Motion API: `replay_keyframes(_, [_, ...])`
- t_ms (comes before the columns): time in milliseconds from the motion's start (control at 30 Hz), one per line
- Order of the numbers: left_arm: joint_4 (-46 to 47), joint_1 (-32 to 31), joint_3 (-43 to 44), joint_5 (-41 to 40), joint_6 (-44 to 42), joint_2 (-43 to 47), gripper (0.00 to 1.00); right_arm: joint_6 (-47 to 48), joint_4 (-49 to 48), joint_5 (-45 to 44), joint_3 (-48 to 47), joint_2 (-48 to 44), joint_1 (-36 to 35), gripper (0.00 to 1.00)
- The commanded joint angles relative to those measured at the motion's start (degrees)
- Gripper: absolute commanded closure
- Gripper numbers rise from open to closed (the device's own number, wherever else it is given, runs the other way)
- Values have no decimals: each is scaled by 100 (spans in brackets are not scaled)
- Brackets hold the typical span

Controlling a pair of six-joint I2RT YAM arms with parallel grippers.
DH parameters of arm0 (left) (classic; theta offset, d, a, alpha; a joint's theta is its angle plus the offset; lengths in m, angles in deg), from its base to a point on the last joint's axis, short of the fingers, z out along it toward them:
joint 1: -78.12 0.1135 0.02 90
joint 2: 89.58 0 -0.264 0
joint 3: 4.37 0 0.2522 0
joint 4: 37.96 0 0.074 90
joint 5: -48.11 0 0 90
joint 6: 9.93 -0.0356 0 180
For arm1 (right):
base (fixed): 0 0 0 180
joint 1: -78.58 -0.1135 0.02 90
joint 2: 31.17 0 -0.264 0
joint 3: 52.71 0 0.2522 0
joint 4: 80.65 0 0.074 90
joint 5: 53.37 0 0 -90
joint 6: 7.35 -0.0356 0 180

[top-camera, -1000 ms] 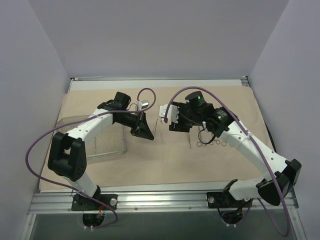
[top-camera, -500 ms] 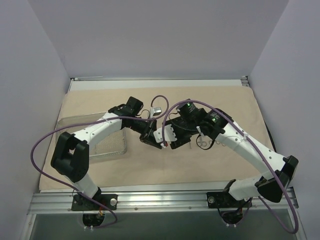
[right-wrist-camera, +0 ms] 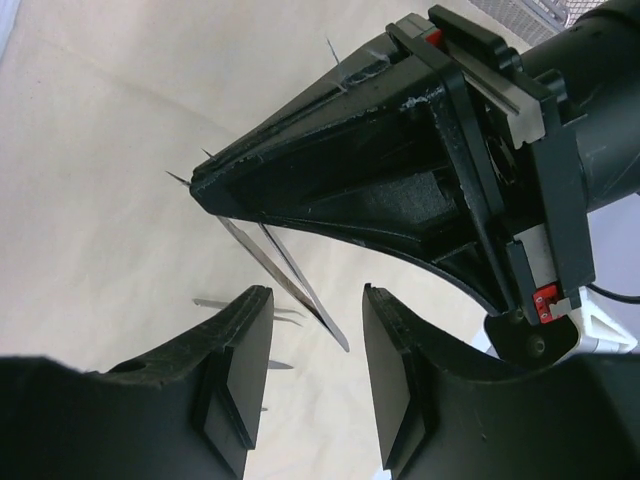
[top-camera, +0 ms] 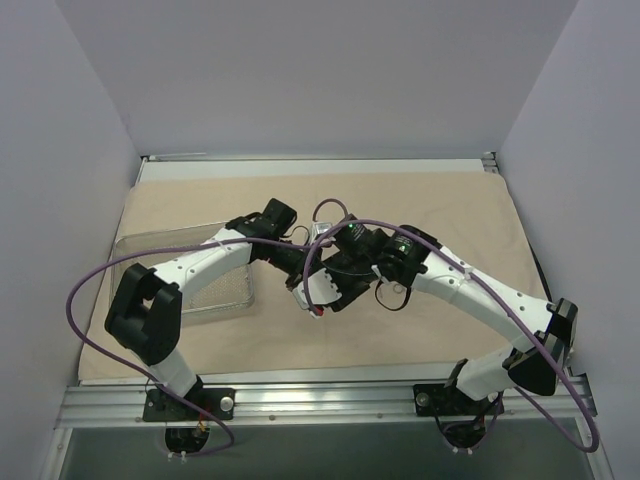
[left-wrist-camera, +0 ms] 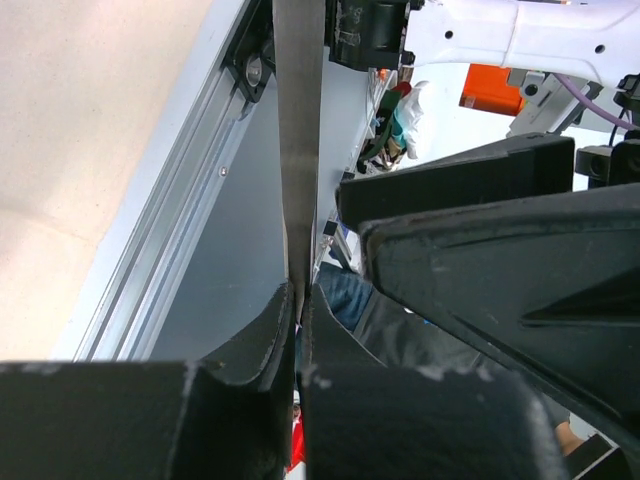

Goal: Open and lay out the surgical kit
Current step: Place the medical item in the surgical kit.

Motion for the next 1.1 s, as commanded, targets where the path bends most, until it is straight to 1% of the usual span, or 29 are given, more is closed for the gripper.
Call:
replay_keyframes(0, [139, -75, -10, 220, -77, 133, 98, 165, 240, -260, 95, 2, -47, 59])
replay_keyframes(300, [60, -84, 25, 203, -121, 115, 98, 244, 398, -665, 499, -208, -100, 61])
replay_keyframes(533, [60, -136, 69, 211, -130, 71, 98, 217, 56, -832, 719, -139, -100, 62])
replay_keyframes(733, [60, -145, 69, 220, -139, 89, 98, 253, -173, -964, 728, -16, -82, 66])
replay_keyframes(833, [42, -145, 69, 220, -139, 80, 98, 305, -226, -1086, 772, 20, -82, 73])
replay_keyframes(867, [34, -136, 69, 211, -139, 89, 98, 323, -217, -1104, 763, 20, -82, 79])
replay_keyframes(1000, [60, -136, 69, 211, -139, 106, 98, 306, -243, -1131, 754, 29, -82, 97])
replay_keyframes(1033, [60, -145, 69, 211, -147, 115, 98, 314, -243, -1131, 754, 29, -82, 100])
replay_keyframes(1067, [51, -128, 69, 211, -147, 115, 96, 297, -243, -1157, 763, 29, -82, 100])
